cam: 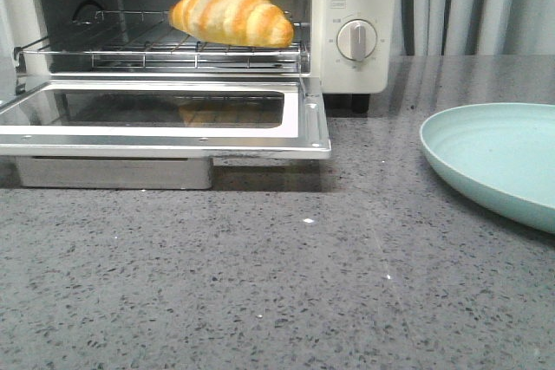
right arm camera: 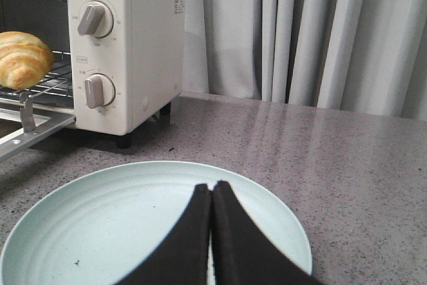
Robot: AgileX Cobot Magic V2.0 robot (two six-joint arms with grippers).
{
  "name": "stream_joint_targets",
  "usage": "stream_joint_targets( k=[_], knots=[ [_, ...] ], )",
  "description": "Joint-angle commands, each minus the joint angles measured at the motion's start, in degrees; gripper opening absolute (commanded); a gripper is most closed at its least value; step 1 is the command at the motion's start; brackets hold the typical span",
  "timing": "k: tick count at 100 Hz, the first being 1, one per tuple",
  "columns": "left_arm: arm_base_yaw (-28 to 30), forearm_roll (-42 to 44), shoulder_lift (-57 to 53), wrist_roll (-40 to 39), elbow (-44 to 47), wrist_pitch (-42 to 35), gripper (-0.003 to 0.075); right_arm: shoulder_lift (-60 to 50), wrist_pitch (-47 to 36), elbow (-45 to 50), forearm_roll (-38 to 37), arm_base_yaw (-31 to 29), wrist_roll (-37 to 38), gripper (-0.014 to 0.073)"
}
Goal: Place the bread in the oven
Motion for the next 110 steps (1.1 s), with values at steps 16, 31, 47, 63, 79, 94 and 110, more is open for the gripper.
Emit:
stream_joint_targets(
  k=[16,31,47,63,79,94,110],
  knots=[
    [0.2,-0.9,0.7,-0.6,-1.4,-4.2,-0.0020,-1.1,-2.7,0.5,1.0,-0.4,-1.3,-0.0044],
    [0.2,-0.9,0.7,-0.6,-1.4,-4.2,-0.0020,-1.1,-1.6,0.5,2.1,-1.7,-1.3,-0.0044],
    [0.2,-0.9,0.7,-0.6,-1.4,-4.2,-0.0020,-1.1,-1.7,0.5,3.7,-7.3,-1.3,-0.0044],
    [0.2,-0.9,0.7,-0.6,-1.4,-4.2,-0.0020,-1.1,-2.5,0.5,3.7,-9.9,-1.3,-0.0044],
    [0.2,-0.9,0.7,-0.6,-1.4,-4.2,-0.0020,-1.1,-2.5,0.5,3.7,-10.1,-1.3,-0.0044],
    [0.2,-0.9,0.7,-0.6,-1.4,-4.2,-0.0020,-1.1,-2.3,0.5,5.0,-10.1,-0.6,-0.0044],
    [0.2,-0.9,0.7,-0.6,-1.4,-4.2,-0.0020,-1.1,-2.3,0.5,5.0,-10.1,-0.6,-0.0044]
  ],
)
